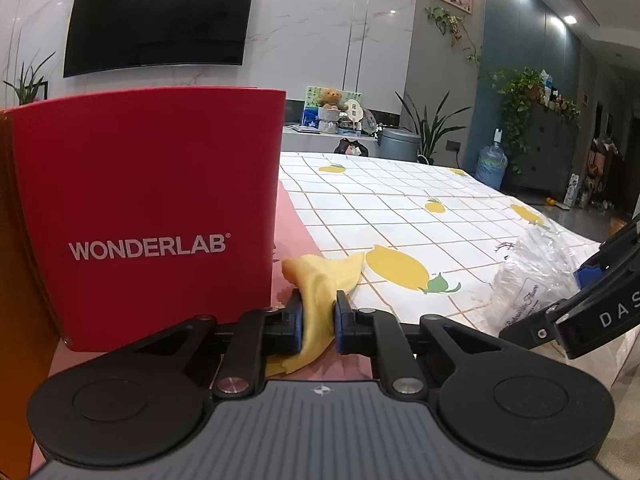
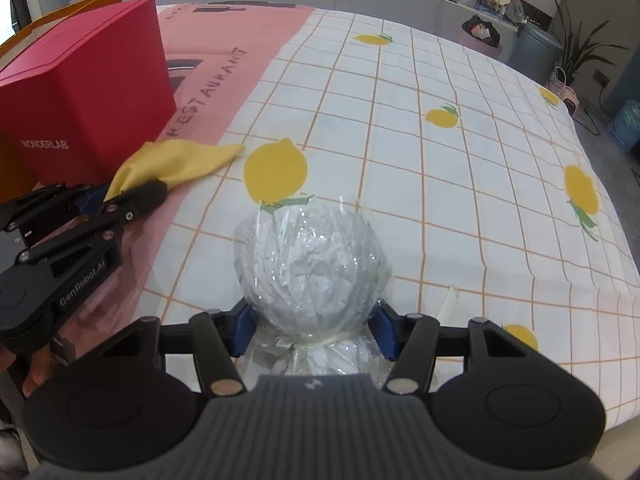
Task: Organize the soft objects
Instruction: 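Grasp the plastic-wrapped bundle with right and lift it, then carry the bundle over the orange box with right while left carries the yellow cloth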
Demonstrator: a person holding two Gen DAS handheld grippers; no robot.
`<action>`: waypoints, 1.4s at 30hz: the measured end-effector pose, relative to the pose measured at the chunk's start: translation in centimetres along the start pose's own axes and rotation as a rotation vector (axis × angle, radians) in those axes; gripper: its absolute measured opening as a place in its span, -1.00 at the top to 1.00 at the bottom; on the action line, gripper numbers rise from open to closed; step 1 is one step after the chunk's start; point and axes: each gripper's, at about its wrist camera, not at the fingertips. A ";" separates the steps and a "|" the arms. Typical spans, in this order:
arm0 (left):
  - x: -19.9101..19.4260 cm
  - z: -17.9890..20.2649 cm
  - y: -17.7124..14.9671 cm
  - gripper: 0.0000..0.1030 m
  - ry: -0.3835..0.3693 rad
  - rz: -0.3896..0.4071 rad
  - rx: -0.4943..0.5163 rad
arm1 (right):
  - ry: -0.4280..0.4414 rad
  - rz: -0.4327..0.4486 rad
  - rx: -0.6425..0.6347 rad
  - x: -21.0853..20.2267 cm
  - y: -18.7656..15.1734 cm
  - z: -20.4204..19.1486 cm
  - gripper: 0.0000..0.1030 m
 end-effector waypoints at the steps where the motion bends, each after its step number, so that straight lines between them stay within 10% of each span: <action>1: -0.1 0.1 0.1 0.70 0.010 -0.001 0.014 | -0.008 -0.002 0.001 -0.1 0.0 0.0 -0.13; 12: -2.3 4.0 0.8 0.76 0.047 -0.087 0.108 | -0.042 0.034 0.148 -1.3 -0.6 1.8 -0.12; 30: -0.3 12.5 7.0 0.76 -0.143 -0.106 0.440 | -0.097 0.172 0.603 -1.9 -0.7 11.4 -0.12; 42: 2.7 6.9 16.7 0.76 0.016 0.047 0.388 | -0.112 0.404 0.810 -0.7 6.9 10.4 -0.11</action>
Point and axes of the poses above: each gripper's, at about its wrist camera, not at the fingertips, and x roughly the way its jaws point, z to its right, y to its top, and after that the axes turned 9 degrees about y, right-handed
